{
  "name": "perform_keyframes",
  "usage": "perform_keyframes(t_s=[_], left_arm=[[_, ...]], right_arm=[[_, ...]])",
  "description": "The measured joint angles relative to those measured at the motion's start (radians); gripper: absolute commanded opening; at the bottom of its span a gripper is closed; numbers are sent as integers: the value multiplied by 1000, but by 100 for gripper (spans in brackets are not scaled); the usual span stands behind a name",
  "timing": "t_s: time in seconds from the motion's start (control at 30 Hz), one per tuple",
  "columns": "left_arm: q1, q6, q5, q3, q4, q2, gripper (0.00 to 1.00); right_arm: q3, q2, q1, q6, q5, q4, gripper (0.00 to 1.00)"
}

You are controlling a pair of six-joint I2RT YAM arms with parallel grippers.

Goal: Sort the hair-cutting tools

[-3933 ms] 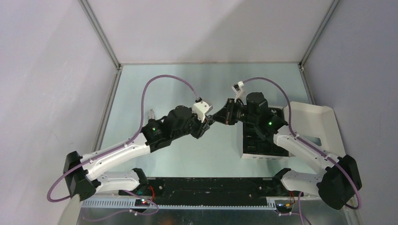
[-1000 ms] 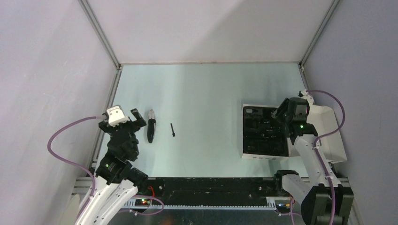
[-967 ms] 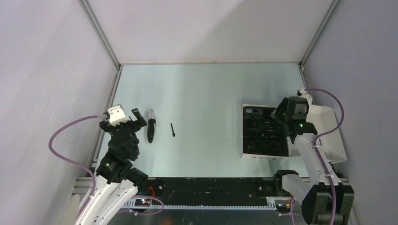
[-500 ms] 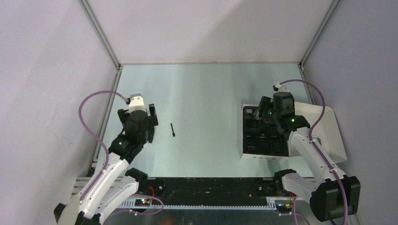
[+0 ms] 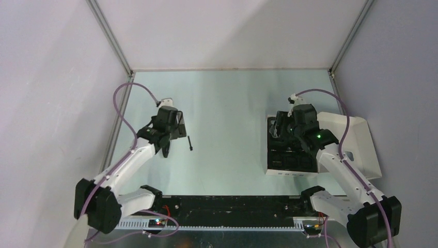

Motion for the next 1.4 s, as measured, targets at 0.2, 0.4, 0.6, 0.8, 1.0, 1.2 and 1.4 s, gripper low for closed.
perform_keyframes(t_s=[0.2,0.4,0.6,0.8,1.0,1.2,1.4], left_arm=[[-3,-83,89,18,-14,137,73],[-47,-156,156,18,-2,220,73],[-60,-201,224,17,50,329,70],[-61,-234,277,17,66,412,69],[-68,-253,314,16,89,437,69],[-79,-272,352,21,141,460,68],[-98,-297,398,79,188,528,69]], right_arm=[[0,-6,20,-3,-60,-9,61],[-35,-33,29,3,-116,21,61],[-83,-67,31,9,-138,35,62],[-95,-100,31,13,-138,41,62],[-106,-111,31,24,-138,55,62],[-111,-113,31,25,-138,55,63],[-129,-123,31,25,-137,58,63]])
